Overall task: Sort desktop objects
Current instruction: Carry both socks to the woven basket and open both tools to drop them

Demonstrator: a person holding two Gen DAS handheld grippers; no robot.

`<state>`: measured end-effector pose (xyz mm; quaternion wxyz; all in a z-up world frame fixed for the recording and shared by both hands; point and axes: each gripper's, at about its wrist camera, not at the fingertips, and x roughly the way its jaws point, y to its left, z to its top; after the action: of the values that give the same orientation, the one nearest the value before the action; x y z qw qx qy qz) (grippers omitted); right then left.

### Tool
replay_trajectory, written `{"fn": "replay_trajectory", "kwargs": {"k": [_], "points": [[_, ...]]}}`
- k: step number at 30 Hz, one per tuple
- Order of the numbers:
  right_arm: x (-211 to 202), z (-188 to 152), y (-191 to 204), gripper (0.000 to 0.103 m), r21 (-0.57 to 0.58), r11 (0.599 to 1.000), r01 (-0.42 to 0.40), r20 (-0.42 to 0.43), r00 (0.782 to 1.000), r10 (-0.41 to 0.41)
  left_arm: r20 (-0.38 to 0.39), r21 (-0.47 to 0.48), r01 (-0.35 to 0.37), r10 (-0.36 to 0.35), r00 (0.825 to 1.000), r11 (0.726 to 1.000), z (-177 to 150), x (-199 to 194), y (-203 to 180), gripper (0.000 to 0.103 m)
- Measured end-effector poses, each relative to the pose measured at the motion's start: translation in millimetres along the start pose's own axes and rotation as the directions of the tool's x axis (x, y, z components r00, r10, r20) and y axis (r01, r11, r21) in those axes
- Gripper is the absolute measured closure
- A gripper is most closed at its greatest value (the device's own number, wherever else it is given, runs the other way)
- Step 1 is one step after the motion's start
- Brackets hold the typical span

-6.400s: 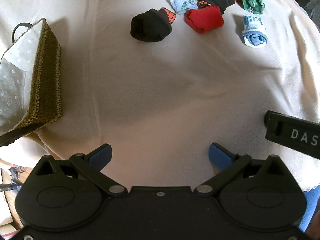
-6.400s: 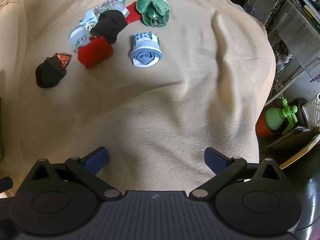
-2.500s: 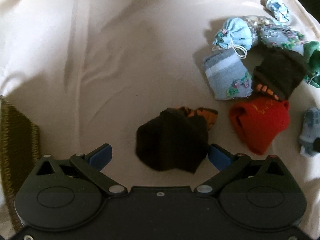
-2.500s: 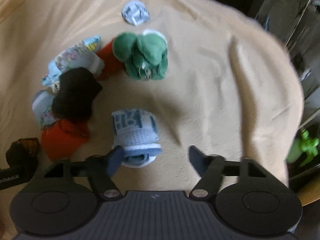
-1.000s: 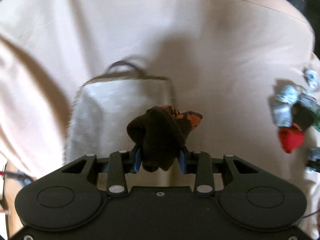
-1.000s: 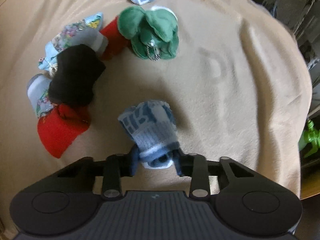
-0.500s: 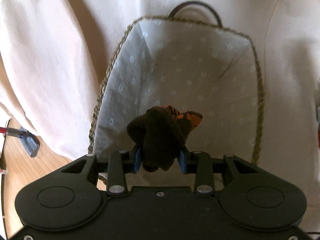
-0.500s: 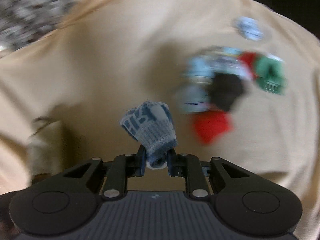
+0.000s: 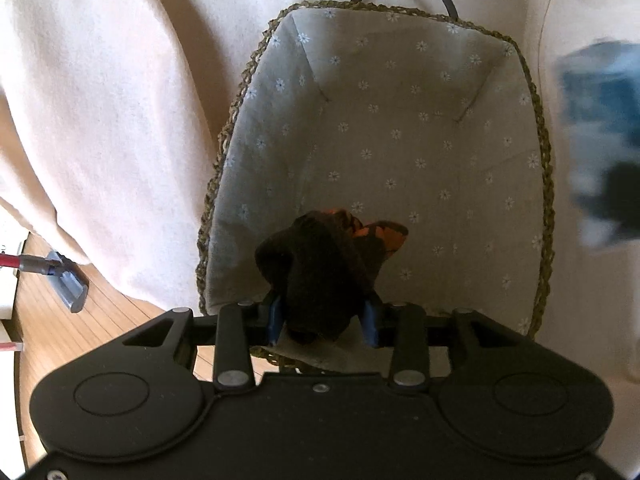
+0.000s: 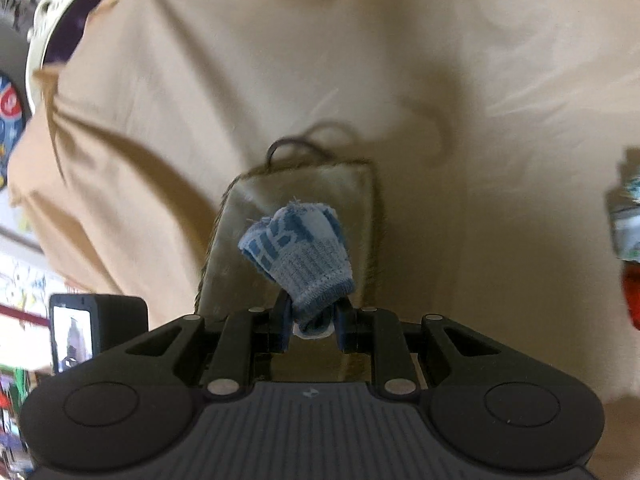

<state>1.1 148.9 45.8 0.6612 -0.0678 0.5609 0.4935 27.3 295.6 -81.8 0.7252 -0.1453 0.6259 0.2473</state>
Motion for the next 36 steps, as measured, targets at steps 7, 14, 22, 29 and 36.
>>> {"fn": "replay_trajectory", "kwargs": {"k": [7, 14, 22, 29, 36], "points": [[23, -8, 14, 0.078, -0.049, 0.998, 0.050, -0.033, 0.998, -0.052, 0.007, 0.004, -0.021, 0.021, 1.000, 1.000, 1, -2, 0, 0.051], [29, -5, -3, 0.068, -0.038, 0.993, 0.113, -0.020, 0.993, -0.114, 0.021, -0.006, -0.026, 0.026, 0.999, 1.000, 1, -3, 1, 0.045], [62, 1, -11, 0.064, -0.061, 0.971, 0.232, -0.055, 0.970, -0.235, 0.026, -0.001, -0.028, 0.028, 0.999, 1.000, 1, -6, 4, 0.044], [86, 7, -19, 0.091, -0.001, 0.963, 0.268, -0.084, 0.960, -0.267, 0.040, 0.009, -0.043, 0.043, 0.998, 0.999, -8, -11, -4, 0.043], [63, -12, -56, 0.093, 0.217, 0.960, 0.180, -0.067, 0.983, -0.169, 0.067, 0.036, -0.110, 0.107, 0.992, 0.993, -8, -5, -13, 0.043]]}}
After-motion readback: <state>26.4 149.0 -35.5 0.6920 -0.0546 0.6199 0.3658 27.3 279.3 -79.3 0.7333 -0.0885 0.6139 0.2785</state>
